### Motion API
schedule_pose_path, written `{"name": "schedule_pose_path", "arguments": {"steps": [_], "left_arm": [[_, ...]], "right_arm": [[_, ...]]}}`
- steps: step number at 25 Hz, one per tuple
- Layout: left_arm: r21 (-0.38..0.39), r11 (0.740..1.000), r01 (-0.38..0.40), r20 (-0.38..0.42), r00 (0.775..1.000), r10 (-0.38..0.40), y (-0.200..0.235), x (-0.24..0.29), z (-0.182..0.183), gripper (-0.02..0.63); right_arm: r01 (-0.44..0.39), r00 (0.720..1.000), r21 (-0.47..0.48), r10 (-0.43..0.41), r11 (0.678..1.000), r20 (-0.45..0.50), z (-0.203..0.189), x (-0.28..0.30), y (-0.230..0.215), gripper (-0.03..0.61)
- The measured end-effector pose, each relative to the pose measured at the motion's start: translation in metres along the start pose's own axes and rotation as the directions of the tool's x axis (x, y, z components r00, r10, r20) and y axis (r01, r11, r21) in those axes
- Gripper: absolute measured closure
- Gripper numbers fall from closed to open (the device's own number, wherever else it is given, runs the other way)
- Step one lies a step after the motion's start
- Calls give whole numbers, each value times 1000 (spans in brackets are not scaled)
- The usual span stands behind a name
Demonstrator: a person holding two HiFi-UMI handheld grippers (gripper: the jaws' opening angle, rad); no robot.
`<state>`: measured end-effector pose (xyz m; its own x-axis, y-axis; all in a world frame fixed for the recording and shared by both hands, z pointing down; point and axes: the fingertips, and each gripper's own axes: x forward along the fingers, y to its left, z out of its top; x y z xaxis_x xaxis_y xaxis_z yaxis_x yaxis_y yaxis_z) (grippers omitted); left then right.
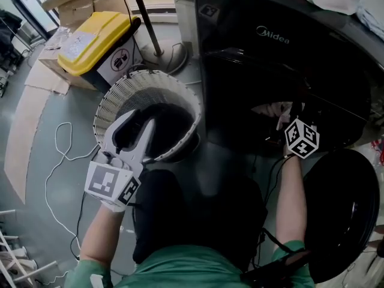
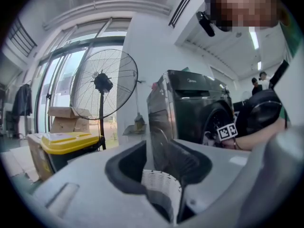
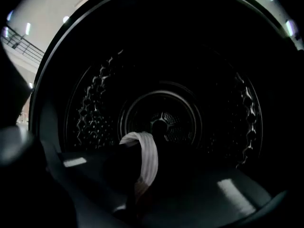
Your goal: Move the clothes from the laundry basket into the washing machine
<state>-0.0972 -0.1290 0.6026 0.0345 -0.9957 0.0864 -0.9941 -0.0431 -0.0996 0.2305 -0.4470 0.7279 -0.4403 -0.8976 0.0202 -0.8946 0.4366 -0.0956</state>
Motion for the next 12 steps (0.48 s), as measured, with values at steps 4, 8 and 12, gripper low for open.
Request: {"name": "schedule_pose_path", "arguments": {"steps": [4, 8, 12], "left_arm": [[1, 1000, -12, 1, 1000, 12, 1, -3, -3, 468], [13, 1000, 5, -6, 1000, -5, -3, -3, -4, 468], [13, 1000, 23, -6, 1000, -23, -3, 1, -5, 468]], "right_arm": [[8, 1000, -17, -7, 1000, 11, -5, 7, -5, 541], [-32, 968, -49, 18, 998, -252, -74, 5, -4, 369], [-49, 959, -78, 25, 996, -283, -82, -8, 0, 304]]}}
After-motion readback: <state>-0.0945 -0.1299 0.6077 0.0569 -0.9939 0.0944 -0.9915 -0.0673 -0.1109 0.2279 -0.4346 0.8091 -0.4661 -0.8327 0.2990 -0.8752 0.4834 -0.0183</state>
